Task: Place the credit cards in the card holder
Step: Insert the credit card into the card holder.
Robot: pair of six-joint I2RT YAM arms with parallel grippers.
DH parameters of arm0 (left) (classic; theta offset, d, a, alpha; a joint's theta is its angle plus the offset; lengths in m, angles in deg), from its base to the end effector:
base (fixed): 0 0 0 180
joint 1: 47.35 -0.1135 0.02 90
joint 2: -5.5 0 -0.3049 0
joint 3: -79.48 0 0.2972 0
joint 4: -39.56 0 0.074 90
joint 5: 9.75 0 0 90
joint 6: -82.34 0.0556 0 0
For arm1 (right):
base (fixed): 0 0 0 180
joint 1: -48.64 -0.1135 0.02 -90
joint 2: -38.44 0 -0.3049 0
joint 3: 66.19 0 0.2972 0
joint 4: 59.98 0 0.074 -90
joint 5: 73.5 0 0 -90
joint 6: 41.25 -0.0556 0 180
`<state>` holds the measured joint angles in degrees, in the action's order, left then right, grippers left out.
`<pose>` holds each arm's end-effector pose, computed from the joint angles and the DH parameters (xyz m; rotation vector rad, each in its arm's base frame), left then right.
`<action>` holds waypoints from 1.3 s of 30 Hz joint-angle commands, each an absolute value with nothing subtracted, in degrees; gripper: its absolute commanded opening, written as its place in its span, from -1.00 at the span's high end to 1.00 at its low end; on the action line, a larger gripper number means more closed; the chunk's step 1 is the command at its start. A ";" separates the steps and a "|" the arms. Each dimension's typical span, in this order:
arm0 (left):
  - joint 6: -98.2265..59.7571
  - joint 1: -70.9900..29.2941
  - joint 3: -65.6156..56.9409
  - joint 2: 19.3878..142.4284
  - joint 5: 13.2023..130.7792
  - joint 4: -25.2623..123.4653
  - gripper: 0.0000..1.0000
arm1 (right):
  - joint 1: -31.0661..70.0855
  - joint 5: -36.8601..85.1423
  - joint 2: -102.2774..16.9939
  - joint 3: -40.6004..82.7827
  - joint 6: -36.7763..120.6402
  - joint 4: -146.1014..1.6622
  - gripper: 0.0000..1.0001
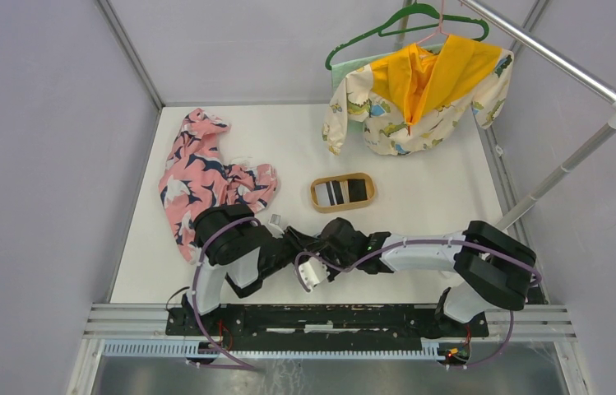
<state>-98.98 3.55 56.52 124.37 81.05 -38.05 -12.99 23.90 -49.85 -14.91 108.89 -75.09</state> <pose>0.1644 -0.2010 0.0442 -0.7956 2.1280 -1.5480 0.1493 0.2916 0.1374 -2.1909 1.1572 0.1712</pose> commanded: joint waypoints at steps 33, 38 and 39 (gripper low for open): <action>-81.46 3.91 57.82 102.30 84.99 -12.06 0.12 | 7.63 53.07 -31.77 -16.04 104.76 -82.93 0.16; -71.98 5.26 53.63 88.63 91.23 9.09 0.07 | 12.40 58.08 -29.64 -16.79 96.79 -80.47 -0.19; -68.24 5.69 51.97 84.15 93.06 15.29 0.02 | 13.47 59.57 -29.59 -17.17 93.34 -79.45 -0.32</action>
<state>-82.26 4.51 57.13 95.26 85.64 -5.22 9.90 52.29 -31.38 -16.09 102.46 -82.96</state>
